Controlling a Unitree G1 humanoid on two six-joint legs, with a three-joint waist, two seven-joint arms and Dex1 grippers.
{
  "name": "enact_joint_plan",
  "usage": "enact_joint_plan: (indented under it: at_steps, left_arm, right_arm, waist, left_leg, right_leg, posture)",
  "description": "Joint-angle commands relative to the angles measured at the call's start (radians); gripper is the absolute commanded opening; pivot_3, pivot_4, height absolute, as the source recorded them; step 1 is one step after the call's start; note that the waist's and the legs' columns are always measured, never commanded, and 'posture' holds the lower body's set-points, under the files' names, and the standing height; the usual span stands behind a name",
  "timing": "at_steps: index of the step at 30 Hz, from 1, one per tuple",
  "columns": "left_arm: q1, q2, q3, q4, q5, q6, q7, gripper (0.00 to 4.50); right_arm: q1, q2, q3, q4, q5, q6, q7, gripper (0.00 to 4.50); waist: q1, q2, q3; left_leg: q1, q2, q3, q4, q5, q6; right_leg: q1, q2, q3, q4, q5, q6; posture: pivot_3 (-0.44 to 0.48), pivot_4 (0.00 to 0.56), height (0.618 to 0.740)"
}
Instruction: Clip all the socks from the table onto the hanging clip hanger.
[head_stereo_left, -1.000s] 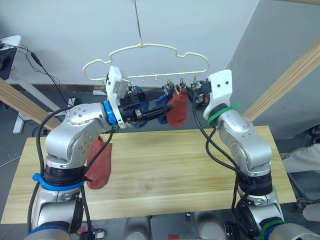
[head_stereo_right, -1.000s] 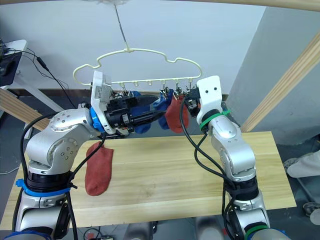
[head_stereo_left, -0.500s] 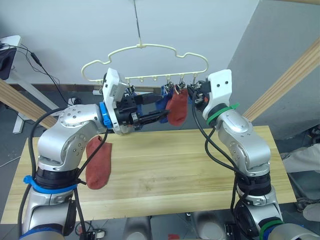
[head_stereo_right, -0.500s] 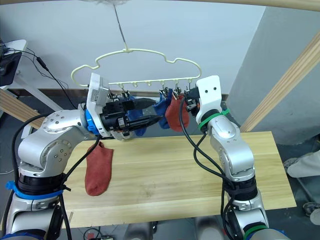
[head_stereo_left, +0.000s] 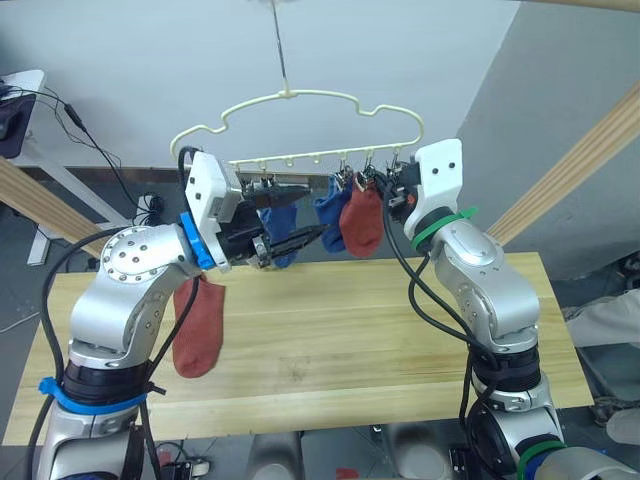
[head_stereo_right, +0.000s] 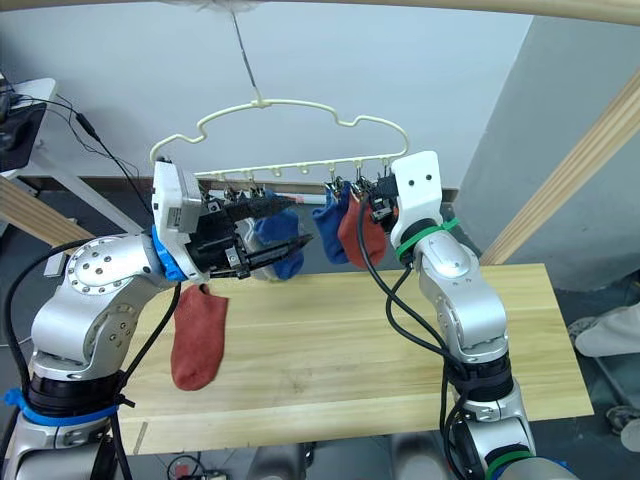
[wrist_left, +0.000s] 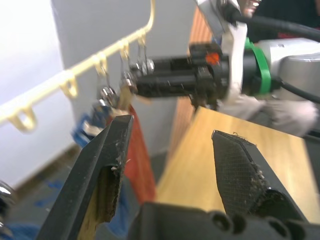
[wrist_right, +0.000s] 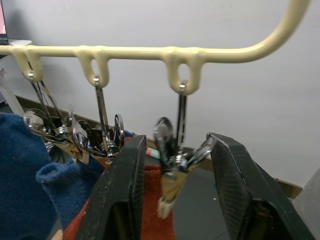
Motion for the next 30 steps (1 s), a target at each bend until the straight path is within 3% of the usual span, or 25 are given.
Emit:
enact_joint_plan:
  at_steps: [1,30]
  left_arm:
    - [-0.021,-0.015,0.006,-0.011,0.012,-0.037,0.023,2.84]
    - [-0.094,-0.07,-0.021,0.072,0.033,-0.055,0.022,2.84]
  right_arm:
    - [-0.021,0.012,-0.003,-0.019,0.005,-0.01,0.002,1.99]
    - [-0.065,0.07,0.003,0.056,0.012,-0.07,0.015,1.99]
  waist:
    - [0.0,0.0,0.0]
    - [-0.001,0.0,0.0]
  left_leg:
    - [0.0,0.0,0.0,0.0,0.0,0.0]
    - [0.0,0.0,0.0,0.0,0.0,0.0]
  right_leg:
    - [0.0,0.0,0.0,0.0,0.0,0.0]
    - [0.0,0.0,0.0,0.001,0.0,0.0]
  posture:
    - [-0.058,0.311,0.735]
    - [-0.055,0.313,0.735]
